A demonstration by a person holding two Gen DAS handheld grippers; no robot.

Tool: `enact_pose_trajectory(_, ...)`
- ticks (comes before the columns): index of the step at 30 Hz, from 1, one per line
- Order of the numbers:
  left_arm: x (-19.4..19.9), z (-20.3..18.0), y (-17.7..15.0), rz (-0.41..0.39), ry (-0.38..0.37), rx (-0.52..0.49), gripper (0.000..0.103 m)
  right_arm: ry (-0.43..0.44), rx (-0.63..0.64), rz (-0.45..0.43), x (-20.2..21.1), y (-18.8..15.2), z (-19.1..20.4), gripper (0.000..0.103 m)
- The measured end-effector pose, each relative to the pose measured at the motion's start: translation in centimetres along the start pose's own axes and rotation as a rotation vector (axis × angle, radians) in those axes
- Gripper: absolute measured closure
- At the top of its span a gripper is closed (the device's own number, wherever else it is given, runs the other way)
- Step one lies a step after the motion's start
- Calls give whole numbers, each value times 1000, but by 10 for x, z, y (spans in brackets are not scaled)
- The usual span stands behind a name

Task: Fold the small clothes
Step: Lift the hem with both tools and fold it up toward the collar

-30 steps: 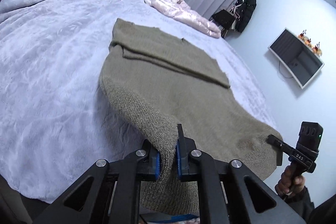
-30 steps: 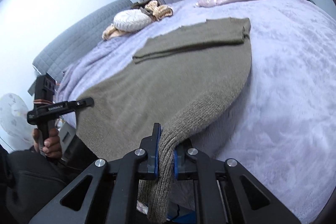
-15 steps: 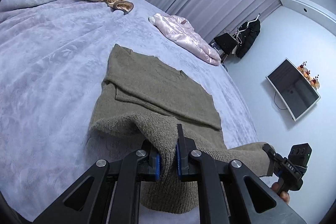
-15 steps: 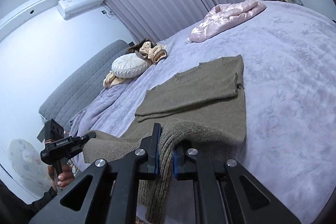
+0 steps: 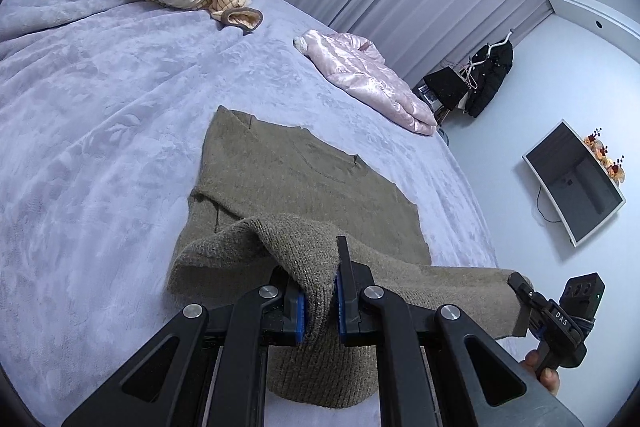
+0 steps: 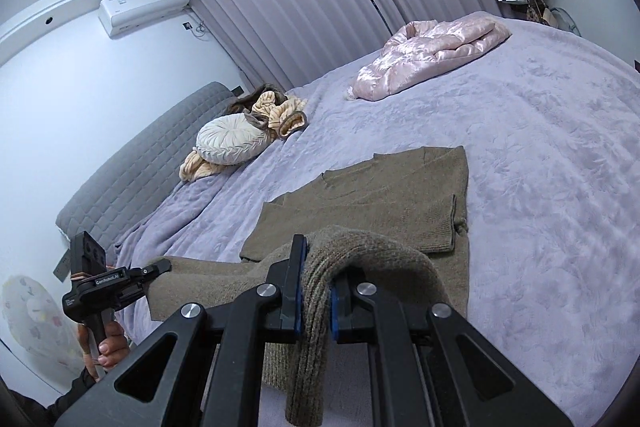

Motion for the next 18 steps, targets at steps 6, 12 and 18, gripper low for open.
enact_pose_trajectory(6,-10,-6,23,14,25,-8,91,-29,-16,22,-19,23,-3,93)
enact_pose_trajectory(12,-15,-11,48,12,18,4,91,-43,-23,31,-28,49,-1,93)
enact_pose_trajectory(18,-24,-10,61,19,36,5,91,-63,-13,39,-36,68,5,93)
Point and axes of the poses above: each gripper's, at about its wrist camera, not at the fingertips, and x roughly against the way its jaws point, z to its left, y to its top, the point moved 8 cm from there along -x, roughly the way its jaws point, and after that the axes turned 4 degrees about -x, right-handed, at the moved point
